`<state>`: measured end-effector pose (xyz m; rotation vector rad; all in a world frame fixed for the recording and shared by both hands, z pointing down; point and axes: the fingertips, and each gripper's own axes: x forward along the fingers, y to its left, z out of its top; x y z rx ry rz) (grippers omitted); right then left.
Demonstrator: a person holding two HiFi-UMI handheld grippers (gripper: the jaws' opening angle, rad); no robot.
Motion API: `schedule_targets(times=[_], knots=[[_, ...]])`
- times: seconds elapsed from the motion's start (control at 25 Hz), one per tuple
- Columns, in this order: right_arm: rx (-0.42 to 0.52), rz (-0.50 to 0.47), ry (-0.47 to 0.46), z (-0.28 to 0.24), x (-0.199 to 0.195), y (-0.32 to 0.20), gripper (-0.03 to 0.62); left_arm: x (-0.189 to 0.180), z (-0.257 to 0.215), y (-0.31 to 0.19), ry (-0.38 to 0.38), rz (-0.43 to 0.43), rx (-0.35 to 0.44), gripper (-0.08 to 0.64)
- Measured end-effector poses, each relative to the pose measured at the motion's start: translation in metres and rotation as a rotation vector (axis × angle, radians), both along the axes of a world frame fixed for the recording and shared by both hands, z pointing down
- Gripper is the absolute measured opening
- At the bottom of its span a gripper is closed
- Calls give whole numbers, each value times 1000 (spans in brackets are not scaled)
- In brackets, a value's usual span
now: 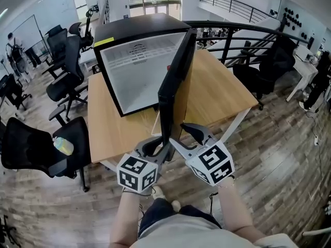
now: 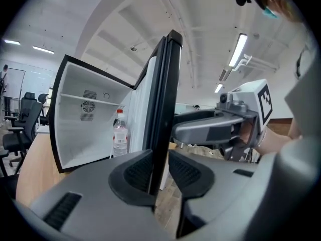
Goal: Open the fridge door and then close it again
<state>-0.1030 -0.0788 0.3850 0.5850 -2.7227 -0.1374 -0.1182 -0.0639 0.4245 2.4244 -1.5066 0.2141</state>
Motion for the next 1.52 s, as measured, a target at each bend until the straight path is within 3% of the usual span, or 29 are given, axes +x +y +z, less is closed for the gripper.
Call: schedule_targets(times=[0.36,0.84,1.04,1.52], knots=[[-76,104,-113,3,28,-6,212,45,6,-3,2,78,-14,89],[-38,249,-144,4,85,-19,189,97,13,-8,-13,216,-19,55],[-32,333,-162,5,120,-25,157,108,21,-11,-47,207,-28,31],[-24,524,-174,7,197,-55,118,109,15,-26,-18,128,-6,18]])
